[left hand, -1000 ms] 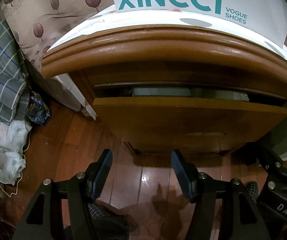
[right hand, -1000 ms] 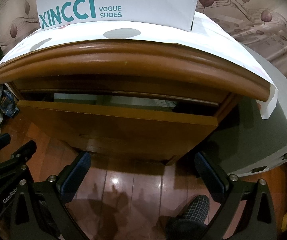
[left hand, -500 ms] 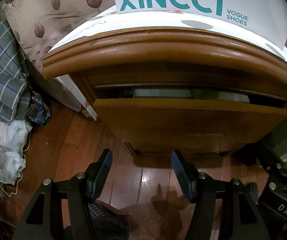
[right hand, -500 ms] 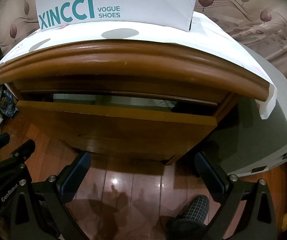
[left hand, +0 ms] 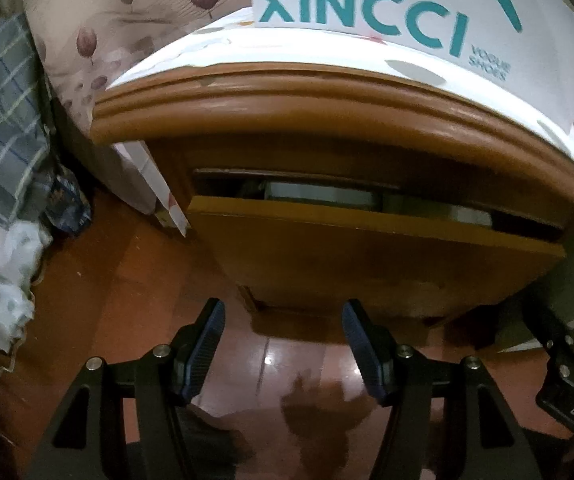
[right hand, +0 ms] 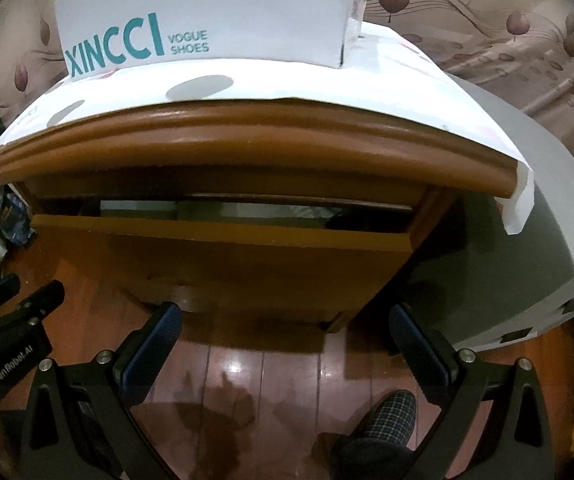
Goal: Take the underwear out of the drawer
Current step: 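Hook the drawer front with the left gripper and pull it open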
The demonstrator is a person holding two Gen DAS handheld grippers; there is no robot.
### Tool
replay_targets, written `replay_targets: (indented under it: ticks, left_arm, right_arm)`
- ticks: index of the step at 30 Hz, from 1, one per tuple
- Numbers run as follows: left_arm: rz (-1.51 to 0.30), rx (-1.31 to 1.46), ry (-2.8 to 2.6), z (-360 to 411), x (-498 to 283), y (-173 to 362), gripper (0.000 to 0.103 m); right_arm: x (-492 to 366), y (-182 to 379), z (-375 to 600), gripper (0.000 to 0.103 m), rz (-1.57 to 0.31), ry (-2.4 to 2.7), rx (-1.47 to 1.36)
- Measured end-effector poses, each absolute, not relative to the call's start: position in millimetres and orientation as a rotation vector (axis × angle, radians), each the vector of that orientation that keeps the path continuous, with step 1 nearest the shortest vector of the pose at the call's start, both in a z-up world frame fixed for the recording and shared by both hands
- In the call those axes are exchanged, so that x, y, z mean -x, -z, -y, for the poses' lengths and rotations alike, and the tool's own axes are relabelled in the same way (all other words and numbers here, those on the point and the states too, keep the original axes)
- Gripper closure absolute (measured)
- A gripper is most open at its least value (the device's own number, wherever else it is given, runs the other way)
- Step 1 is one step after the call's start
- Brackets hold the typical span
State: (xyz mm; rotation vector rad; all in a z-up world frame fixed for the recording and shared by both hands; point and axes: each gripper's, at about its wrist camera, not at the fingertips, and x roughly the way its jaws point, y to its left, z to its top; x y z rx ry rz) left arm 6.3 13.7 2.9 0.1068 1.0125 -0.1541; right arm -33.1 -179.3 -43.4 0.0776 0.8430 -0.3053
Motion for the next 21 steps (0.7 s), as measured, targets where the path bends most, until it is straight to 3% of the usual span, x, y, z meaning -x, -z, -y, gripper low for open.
replay_targets:
  ticks: [12,21]
  left_arm:
    - [-1.099,0.258,0.209,-45,-26,-2,0.04]
    - [-1.129,0.569,0.23,-71,-45,13,0.031]
  right_arm:
    - [40,31,200,0.0,-0.823,0.319,-0.128]
    - [47,19,221,0.0,-0.792,0.333,-0.192]
